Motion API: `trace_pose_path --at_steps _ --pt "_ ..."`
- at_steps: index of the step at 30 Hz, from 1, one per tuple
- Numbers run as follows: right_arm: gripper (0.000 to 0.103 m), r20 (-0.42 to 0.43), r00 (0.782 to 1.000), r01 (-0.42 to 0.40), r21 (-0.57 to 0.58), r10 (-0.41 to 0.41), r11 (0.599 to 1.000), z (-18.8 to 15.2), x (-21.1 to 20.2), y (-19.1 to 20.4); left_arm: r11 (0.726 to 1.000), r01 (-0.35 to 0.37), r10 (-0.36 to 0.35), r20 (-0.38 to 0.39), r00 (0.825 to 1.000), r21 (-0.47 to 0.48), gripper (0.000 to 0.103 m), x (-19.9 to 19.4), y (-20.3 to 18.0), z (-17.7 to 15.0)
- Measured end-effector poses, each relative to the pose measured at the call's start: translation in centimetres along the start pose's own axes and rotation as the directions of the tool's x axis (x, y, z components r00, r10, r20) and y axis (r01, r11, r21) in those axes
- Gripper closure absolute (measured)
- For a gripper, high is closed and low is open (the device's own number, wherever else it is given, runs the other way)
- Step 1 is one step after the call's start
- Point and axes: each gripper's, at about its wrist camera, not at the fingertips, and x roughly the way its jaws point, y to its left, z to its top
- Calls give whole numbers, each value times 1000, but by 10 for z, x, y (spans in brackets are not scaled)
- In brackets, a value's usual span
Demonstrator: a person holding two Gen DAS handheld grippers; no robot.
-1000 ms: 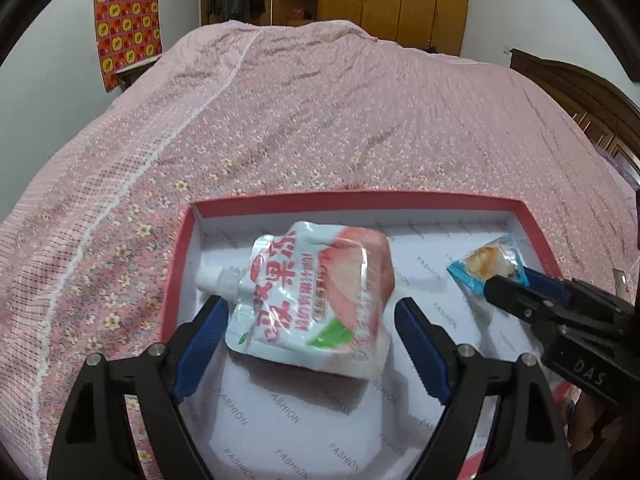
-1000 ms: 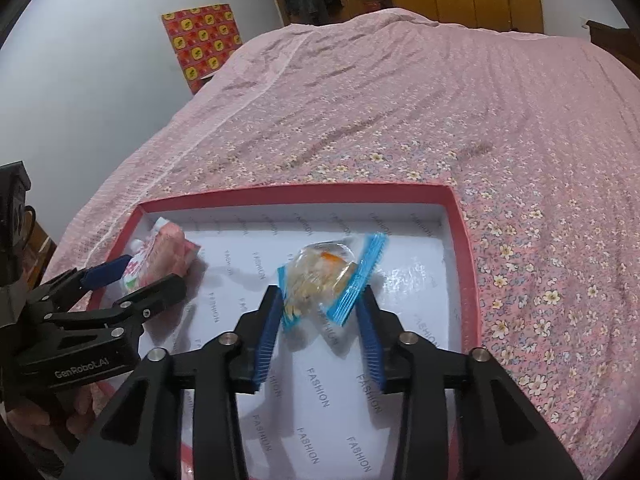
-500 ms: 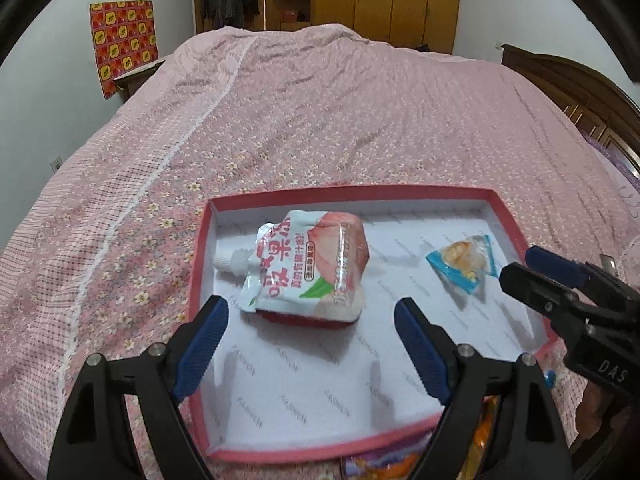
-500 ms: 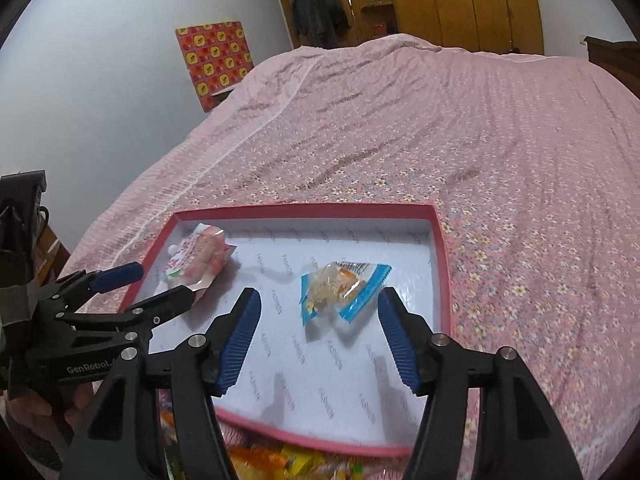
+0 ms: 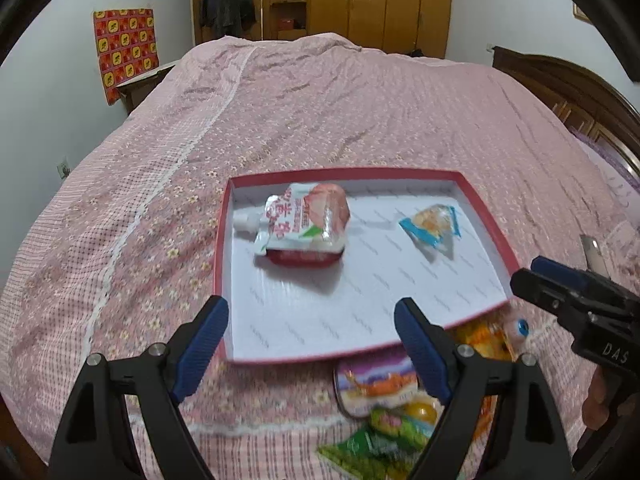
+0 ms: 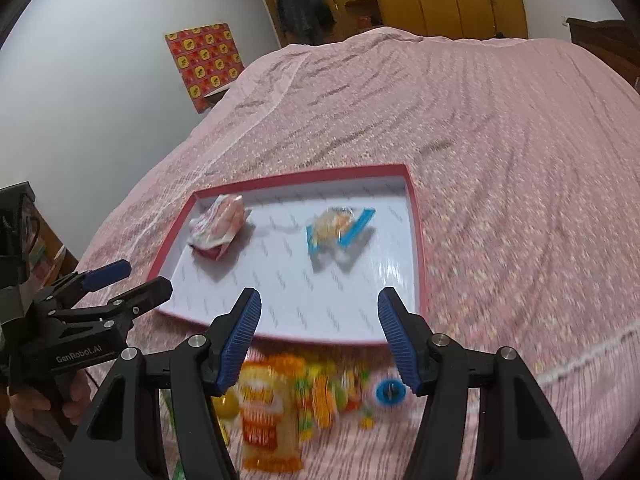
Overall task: Organize snacks
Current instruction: 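Move both tools back to the pile and close on the green pea bag and rice-cracker bag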
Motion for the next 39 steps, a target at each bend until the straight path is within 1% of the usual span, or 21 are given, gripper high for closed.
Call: trace_pose_path --at_steps 3,8,13,20,25,28,36,39 --pt "41 -2 1000 -7 15 7 1000 -11 -9 0 1000 -3 2 10 1000 20 15 -12 -5 -10" --pt "41 -17 1000 -11 24 11 1000 -27 -20 3 999 14 -14 8 1000 29 15 -26 -10 -24" --pt "41 -27 1000 -16 21 16 1000 -41 -26 8 999 -4 4 -4 1000 47 15 -32 -14 -38" --pt "41 -51 998 -31 20 32 999 -60 -28 15 999 -17 19 -45 999 47 15 -27 -12 -58" --pt "41 -77 996 -35 31 38 999 -74 -25 17 999 -8 11 -70 997 45 15 -19 -12 -70" --pt "41 -94 995 -41 43 45 998 -81 -21 16 999 12 -8 -82 997 47 15 -14 -15 -75" --pt "41 -118 990 -71 72 80 995 -95 -9 18 997 53 -49 -81 996 52 15 -7 -22 -83" --pt "41 -122 989 -73 65 80 995 -96 -6 21 996 56 -52 -70 996 63 16 -5 -25 -85"
